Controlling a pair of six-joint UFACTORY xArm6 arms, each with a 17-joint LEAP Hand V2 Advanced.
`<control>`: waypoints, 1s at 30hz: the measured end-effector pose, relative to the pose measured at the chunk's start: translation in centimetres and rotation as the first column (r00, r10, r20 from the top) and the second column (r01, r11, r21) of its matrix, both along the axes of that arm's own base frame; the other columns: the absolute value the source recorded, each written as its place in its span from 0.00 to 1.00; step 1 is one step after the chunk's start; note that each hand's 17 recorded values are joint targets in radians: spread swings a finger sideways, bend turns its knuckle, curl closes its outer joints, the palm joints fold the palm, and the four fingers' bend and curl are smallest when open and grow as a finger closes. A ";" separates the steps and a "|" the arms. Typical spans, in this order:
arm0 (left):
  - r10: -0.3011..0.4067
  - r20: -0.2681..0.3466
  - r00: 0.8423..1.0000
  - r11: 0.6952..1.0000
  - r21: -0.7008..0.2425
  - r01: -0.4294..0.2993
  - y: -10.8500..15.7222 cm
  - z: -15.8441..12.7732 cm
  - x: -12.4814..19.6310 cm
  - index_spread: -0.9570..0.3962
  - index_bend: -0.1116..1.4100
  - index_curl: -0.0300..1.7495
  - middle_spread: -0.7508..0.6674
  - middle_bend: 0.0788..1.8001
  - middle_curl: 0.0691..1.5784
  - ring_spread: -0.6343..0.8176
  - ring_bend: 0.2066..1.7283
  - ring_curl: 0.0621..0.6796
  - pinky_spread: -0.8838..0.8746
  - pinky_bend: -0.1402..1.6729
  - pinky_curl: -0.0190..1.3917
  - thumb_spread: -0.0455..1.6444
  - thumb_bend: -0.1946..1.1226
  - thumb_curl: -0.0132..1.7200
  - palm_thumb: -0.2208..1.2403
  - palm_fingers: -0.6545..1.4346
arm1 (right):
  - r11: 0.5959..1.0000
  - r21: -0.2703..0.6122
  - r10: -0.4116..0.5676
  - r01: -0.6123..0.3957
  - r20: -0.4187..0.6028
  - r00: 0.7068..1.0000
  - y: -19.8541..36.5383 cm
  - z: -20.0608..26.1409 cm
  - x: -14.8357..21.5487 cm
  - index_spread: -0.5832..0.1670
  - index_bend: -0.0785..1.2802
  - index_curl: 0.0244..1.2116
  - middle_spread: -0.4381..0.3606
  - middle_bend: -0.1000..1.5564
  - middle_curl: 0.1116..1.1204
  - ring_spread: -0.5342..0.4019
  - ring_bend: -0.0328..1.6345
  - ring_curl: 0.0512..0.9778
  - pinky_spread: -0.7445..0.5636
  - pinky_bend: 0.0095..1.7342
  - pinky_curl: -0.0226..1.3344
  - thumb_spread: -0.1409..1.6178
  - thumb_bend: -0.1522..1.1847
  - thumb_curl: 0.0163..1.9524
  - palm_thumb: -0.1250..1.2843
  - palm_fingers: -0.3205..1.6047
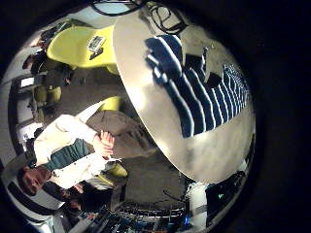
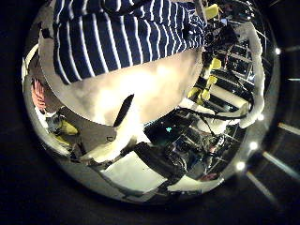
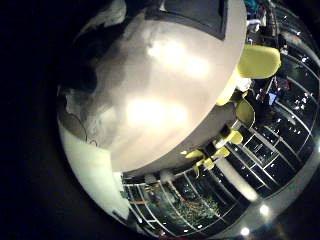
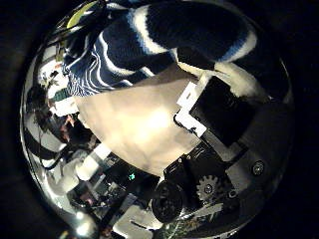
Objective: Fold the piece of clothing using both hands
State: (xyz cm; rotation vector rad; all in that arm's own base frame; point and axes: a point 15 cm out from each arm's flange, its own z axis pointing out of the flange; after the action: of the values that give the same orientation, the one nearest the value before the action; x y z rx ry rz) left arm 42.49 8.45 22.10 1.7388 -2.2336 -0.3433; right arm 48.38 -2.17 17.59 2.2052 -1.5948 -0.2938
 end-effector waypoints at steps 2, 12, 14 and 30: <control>0.002 -0.013 1.000 1.000 -0.002 -0.002 -0.1 -0.4 -0.9 0.64 0.20 0.25 0.60 0.06 0.20 0.42 0.40 0.40 0.50 0.35 0.37 0.70 0.13 0.19 0.40 0.40 | 1.000 0.008 -0.020 0.020 -0.002 1.000 -1.8 0.6 -1.0 0.26 0.70 0.58 0.28 0.72 0.60 0.32 0.78 0.54 0.37 0.70 0.47 0.67 0.15 0.28 0.81 0.79; -0.032 -0.048 0.998 0.999 -0.001 0.032 -3.2 -4.2 -3.0 0.63 0.19 0.24 0.59 0.06 0.19 0.43 0.39 0.38 0.51 0.34 0.36 0.70 0.13 0.18 0.39 0.40 | 0.993 0.032 -0.119 0.116 0.094 0.988 -8.7 4.0 -2.9 0.32 0.78 0.68 0.32 0.79 0.68 0.33 0.84 0.63 0.40 0.75 0.56 0.69 0.12 0.32 0.83 0.72; -0.039 -0.057 0.998 0.999 0.001 0.039 -3.9 -5.0 -2.9 0.63 0.20 0.24 0.59 0.06 0.19 0.43 0.39 0.38 0.51 0.33 0.35 0.71 0.13 0.18 0.39 0.41 | 0.992 0.039 -0.125 0.121 0.130 0.984 -9.0 4.9 -2.5 0.33 0.79 0.68 0.32 0.80 0.69 0.33 0.85 0.64 0.40 0.74 0.57 0.69 0.12 0.33 0.83 0.71; 0.049 0.026 0.998 0.999 -0.009 -0.048 0.1 -1.2 -3.9 0.63 0.20 0.25 0.57 0.07 0.19 0.42 0.38 0.35 0.50 0.33 0.34 0.71 0.13 0.18 0.39 0.44 | 0.982 0.063 0.130 -0.176 0.449 0.884 6.1 16.8 -0.4 0.34 0.80 0.74 0.33 0.81 0.75 0.33 0.86 0.71 0.41 0.73 0.67 0.70 0.11 0.37 0.83 0.68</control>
State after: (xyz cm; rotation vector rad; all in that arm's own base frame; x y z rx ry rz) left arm 38.56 8.50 20.91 1.7995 -2.2031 -0.3014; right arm 48.00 3.90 34.34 2.5981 -1.6354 0.1983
